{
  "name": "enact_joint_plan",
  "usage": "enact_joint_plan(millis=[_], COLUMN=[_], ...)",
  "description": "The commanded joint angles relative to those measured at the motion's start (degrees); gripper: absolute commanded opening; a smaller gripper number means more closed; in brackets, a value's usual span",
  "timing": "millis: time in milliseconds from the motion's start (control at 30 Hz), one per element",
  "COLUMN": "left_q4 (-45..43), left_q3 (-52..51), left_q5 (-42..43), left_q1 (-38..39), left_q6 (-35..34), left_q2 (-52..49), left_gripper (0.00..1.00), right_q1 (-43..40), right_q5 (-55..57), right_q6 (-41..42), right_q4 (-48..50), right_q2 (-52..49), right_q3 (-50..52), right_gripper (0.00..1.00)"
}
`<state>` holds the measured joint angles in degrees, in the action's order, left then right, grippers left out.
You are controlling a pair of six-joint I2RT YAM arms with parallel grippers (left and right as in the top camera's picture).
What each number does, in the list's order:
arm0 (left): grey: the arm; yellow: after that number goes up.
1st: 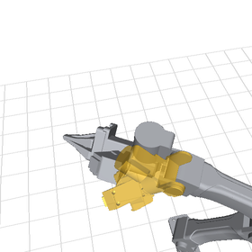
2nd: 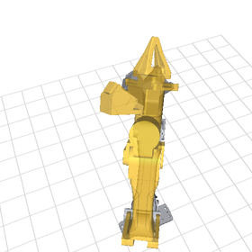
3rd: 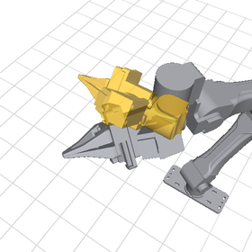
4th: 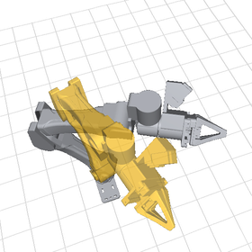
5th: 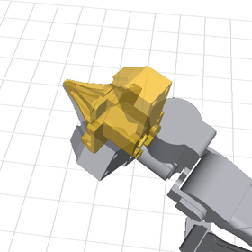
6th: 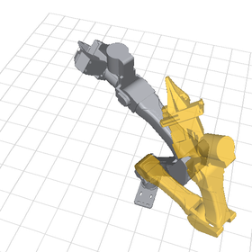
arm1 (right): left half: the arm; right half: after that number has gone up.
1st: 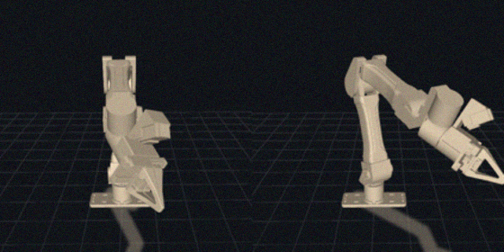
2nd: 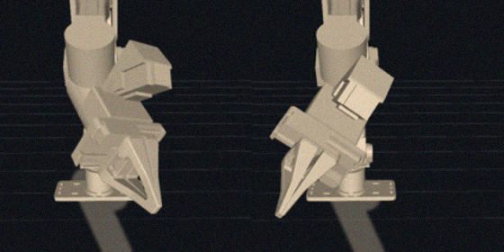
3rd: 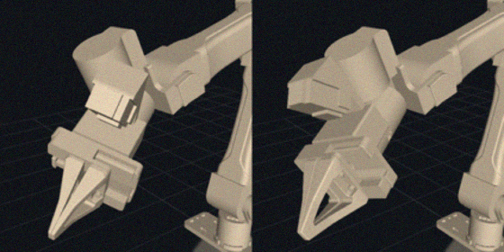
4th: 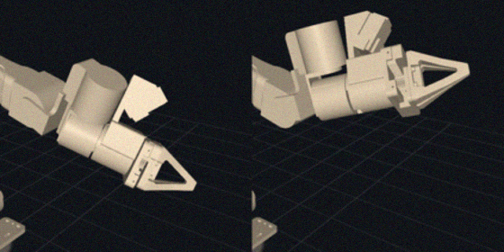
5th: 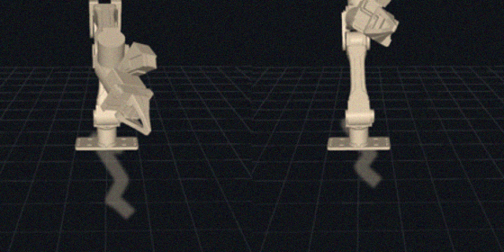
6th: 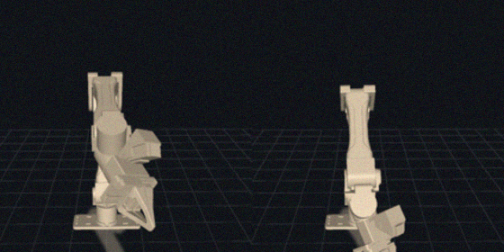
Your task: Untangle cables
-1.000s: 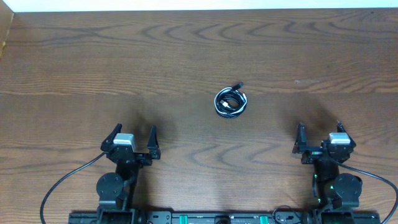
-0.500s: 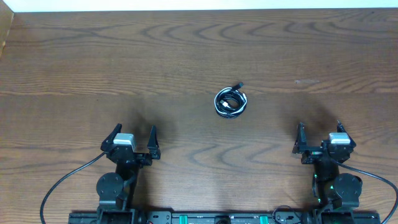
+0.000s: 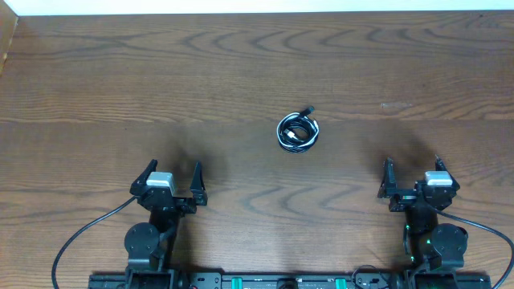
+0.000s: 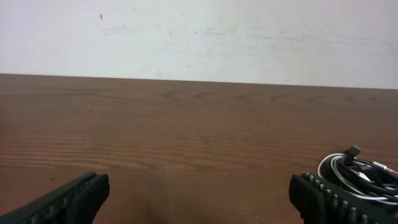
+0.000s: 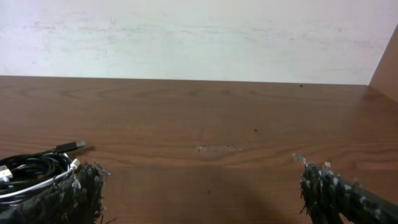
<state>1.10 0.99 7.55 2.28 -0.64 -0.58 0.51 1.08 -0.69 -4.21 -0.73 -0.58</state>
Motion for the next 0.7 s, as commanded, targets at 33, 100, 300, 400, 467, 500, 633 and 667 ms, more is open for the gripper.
enact_joint_plan(millis=[33,100,300,400,467,500,633,667], left_q4=[0.3,0.4,-9.7,-17.8,-17.7,-15.8,3.2,9.7], left_q3=[-0.7,-0.7,-0.6,1.5,5.5,8.7,24.2,28.9], left_q5=[2.7,14.3,39.7,41.9,38.8,36.7,28.5,25.8], left_q1=[-0.2,-0.1,-0.1,-0.2,-0.3,-0.6,-1.5,-1.7], left_q6=[-2.9,-12.1,-20.8,-23.7,-23.2,-21.4,-9.9,-8.4], left_q2=[0.3,0.3,0.3,0.3,-0.5,-1.8,-11.6,-15.6], left_gripper=[0.98,0.98,0.98,0.98,0.98,0.98,0.98,0.98], right_q1=[-0.4,-0.4,-0.4,-0.4,-0.4,-0.5,-1.0,-1.0], right_q5=[-0.6,-10.3,-31.0,-33.2,-34.5,-34.2,-30.9,-29.6], right_q6=[0.3,11.2,34.8,37.6,34.3,32.7,22.5,18.0], right_q4=[1.7,4.3,6.5,20.4,30.6,32.7,17.4,9.9], right_q2=[0.3,0.3,0.3,0.3,0.3,0.3,-1.4,-3.0], right_q3=[0.2,0.2,0.2,0.2,-0.8,-2.6,-15.5,-20.1], right_gripper=[0.99,0.99,0.99,0.99,0.99,0.99,0.99,0.99])
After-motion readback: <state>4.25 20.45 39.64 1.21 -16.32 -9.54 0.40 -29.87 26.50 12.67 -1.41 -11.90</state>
